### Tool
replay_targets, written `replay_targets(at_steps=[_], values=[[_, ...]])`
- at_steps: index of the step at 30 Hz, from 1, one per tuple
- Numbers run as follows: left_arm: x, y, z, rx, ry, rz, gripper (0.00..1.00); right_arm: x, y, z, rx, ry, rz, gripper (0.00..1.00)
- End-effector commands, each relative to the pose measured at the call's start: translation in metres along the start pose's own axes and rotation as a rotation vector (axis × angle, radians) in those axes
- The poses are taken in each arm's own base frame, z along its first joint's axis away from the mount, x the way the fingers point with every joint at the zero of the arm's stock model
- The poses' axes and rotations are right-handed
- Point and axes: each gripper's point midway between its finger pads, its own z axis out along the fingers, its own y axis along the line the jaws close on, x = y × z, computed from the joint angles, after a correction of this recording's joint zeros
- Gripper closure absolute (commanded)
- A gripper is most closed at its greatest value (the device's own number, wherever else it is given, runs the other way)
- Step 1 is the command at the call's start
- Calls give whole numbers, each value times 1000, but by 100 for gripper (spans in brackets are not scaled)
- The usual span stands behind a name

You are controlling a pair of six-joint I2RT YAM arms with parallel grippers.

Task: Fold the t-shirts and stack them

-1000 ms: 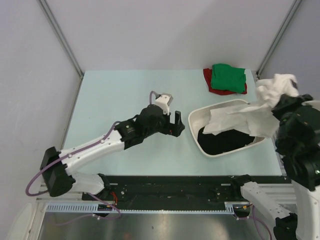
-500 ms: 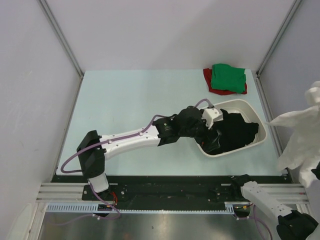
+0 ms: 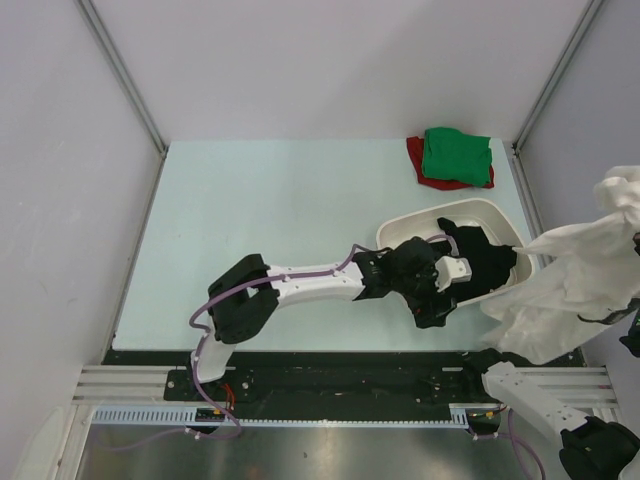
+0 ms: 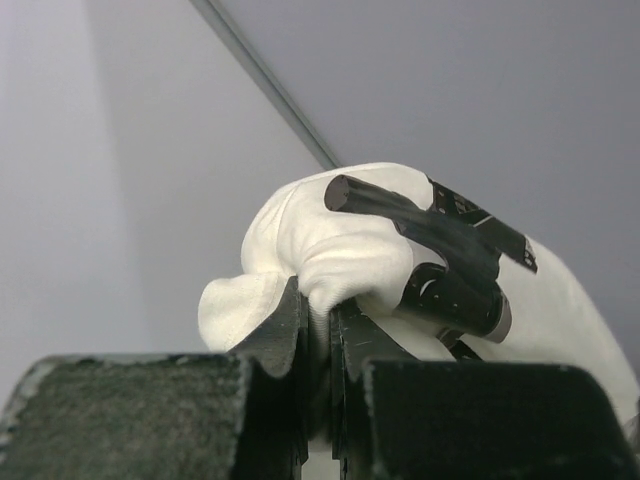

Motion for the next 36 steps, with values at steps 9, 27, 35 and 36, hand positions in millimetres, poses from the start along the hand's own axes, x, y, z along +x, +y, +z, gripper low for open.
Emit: replay_targets(at_steps=[9, 27, 35, 36], values=[[4, -1, 30, 57, 4, 74, 6, 23, 2, 2, -21, 41, 0, 100], [44, 53, 22, -144, 102, -84, 100, 49, -4, 1, -29, 79, -5, 100], [54, 108, -54, -375, 98, -236, 100, 83, 9, 6, -58, 140, -17, 100], [65, 113, -64, -401, 119, -262, 100, 93, 13, 7, -67, 160, -31, 100]])
